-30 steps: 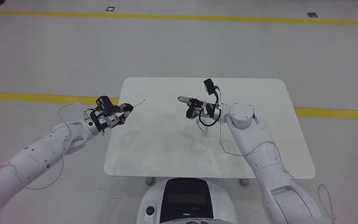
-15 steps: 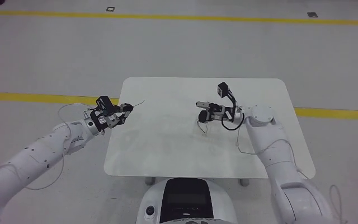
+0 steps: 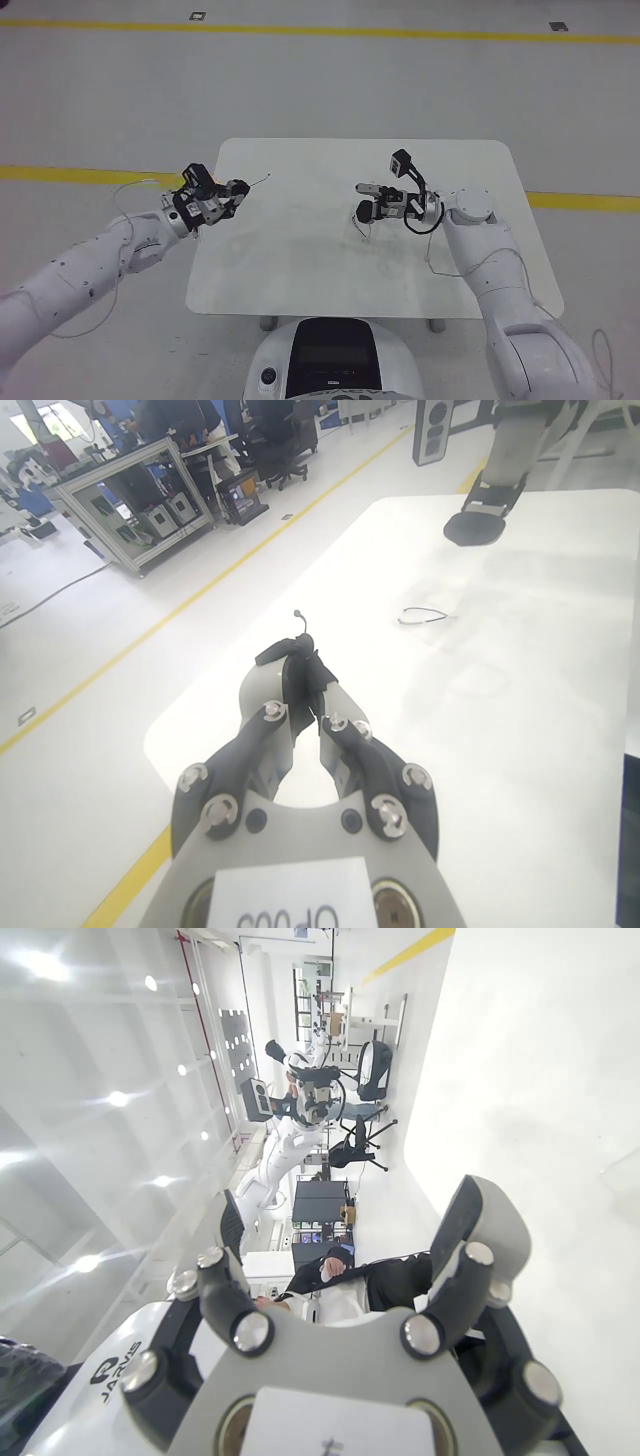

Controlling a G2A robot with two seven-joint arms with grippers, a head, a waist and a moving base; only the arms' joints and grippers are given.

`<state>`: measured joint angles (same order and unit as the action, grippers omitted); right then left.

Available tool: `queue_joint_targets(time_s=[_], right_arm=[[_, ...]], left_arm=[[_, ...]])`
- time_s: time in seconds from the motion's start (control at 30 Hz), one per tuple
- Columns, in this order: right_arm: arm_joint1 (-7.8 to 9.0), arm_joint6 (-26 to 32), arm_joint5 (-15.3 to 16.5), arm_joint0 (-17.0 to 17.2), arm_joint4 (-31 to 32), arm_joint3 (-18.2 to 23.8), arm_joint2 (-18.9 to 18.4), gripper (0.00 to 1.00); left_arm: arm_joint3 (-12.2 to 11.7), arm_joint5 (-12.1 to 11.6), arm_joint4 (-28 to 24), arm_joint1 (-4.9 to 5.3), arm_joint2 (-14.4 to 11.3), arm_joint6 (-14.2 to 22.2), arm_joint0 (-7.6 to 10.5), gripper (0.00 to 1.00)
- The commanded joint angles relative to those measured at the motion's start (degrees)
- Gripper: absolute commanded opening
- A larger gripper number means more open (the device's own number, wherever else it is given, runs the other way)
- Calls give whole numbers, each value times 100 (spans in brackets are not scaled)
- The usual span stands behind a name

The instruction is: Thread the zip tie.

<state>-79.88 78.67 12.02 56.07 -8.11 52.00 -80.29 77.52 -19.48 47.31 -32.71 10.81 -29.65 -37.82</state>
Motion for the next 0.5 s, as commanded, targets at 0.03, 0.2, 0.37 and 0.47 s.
queue_joint_targets(time_s=[0.03, 0.2, 0.37, 0.47], right_arm=[[0, 0, 0, 0, 0, 0, 0, 100], [0, 0, 0, 0, 0, 0, 0, 100], [0, 0, 0, 0, 0, 0, 0, 100], [0, 0, 0, 0, 0, 0, 0, 100]], left_arm=[[230, 0, -323, -44, -16, 349, 137, 0], [542, 0, -908, -157, -107, 810, 439, 0], [850, 0, -1682, -281, -107, 1530, 627, 0], [1013, 0, -2168, -334, -107, 1994, 722, 0]])
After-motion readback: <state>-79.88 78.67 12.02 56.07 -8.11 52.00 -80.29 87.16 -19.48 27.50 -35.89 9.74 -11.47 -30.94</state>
